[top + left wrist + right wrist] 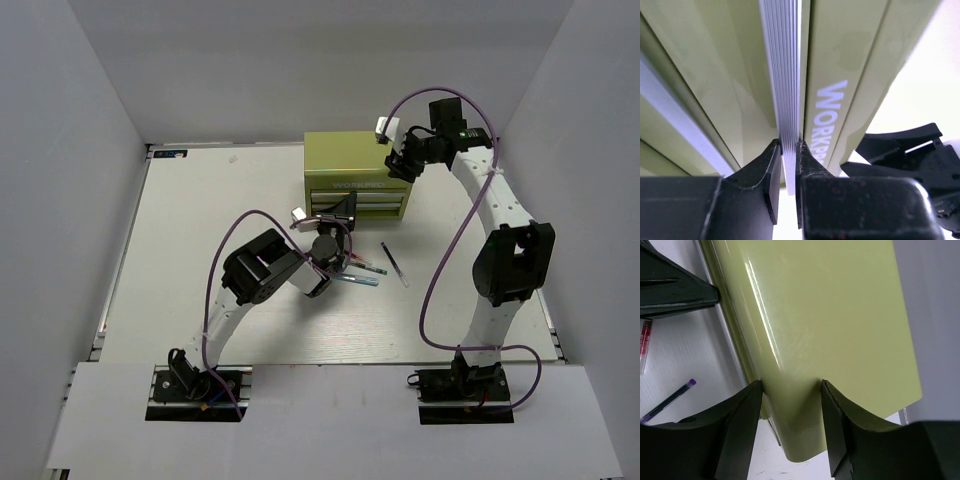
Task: Sort the stationery into containers
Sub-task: Open the drawer in the storage box.
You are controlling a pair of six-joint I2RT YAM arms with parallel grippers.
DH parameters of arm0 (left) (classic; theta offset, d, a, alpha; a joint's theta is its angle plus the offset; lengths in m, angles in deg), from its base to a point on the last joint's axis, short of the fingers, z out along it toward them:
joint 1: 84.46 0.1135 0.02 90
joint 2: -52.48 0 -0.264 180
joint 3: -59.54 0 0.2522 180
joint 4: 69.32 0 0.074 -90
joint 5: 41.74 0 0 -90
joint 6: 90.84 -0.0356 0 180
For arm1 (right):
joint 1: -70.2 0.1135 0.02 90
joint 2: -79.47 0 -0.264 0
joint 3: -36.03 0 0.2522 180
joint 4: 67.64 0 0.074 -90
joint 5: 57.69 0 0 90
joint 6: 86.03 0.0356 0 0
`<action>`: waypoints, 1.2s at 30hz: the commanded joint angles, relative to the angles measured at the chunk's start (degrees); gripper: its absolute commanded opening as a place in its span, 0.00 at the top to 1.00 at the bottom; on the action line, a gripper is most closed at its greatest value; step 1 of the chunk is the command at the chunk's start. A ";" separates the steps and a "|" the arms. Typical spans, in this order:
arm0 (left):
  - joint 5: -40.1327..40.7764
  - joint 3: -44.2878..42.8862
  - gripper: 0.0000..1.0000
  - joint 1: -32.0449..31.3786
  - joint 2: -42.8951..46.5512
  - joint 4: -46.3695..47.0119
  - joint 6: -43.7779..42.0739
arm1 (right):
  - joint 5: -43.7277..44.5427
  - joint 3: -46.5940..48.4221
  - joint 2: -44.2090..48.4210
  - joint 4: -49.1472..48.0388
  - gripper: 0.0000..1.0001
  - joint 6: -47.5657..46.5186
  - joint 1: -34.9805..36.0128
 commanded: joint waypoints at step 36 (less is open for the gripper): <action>5.83 14.87 1.00 -8.71 10.45 4.83 -3.33 | 10.57 -0.37 -7.46 -3.94 0.46 8.22 1.21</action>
